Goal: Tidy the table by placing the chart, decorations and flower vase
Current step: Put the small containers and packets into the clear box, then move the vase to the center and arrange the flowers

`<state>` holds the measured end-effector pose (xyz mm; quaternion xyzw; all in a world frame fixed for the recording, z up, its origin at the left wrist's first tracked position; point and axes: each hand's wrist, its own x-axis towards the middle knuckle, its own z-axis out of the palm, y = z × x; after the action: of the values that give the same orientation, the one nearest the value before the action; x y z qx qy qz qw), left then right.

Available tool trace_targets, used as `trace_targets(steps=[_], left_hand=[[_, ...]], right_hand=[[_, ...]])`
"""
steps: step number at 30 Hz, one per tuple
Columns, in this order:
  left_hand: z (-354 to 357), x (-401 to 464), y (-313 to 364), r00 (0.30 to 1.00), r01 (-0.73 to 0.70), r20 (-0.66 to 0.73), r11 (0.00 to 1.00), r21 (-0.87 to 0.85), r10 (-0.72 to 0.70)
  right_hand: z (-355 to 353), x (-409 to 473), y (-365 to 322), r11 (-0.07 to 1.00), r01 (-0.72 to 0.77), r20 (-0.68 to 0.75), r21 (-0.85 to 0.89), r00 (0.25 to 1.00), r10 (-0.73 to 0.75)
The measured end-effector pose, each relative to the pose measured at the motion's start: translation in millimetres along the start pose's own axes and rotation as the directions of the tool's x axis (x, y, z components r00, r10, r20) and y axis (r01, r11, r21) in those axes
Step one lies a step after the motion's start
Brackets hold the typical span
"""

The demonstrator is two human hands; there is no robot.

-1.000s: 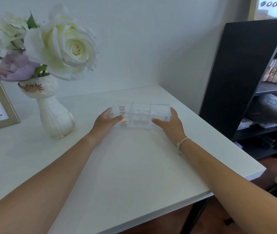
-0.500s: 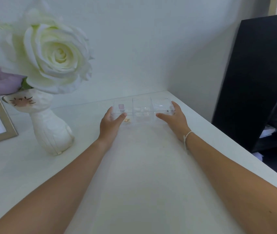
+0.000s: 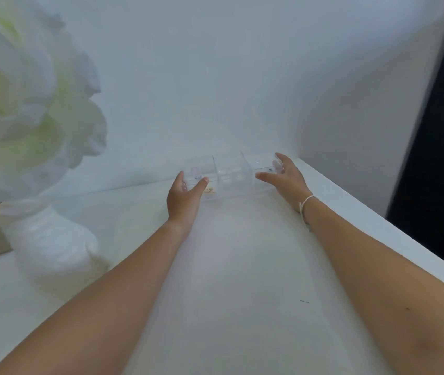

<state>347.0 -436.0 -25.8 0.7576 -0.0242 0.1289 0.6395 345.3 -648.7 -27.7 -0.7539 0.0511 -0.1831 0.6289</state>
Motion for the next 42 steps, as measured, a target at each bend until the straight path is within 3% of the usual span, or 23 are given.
trace_targets(steps=[11, 18, 28, 42], left_hand=[[9, 29, -15, 1.000, -0.023, 0.020, 0.983, 0.180, 0.020], [4, 27, -17, 0.997, -0.027, 0.080, 0.951, 0.309, 0.002], [-16, -14, -6, 0.993, -0.011, 0.114, 0.967, 0.253, -0.019], [-113, -142, 14, 0.963, -0.094, 0.264, 0.983, 0.156, 0.050]], right_hand=[[0, 39, 12, 0.999, -0.052, 0.067, 0.005, 0.996, 0.051], [3, 34, 10, 0.998, -0.028, 0.020, -0.058, 0.999, 0.029], [-5, -19, 3, 0.988, 0.081, -0.145, -0.128, 0.984, -0.100], [25, -156, -30, 0.952, 0.163, -0.007, -0.260, 0.985, -0.170]])
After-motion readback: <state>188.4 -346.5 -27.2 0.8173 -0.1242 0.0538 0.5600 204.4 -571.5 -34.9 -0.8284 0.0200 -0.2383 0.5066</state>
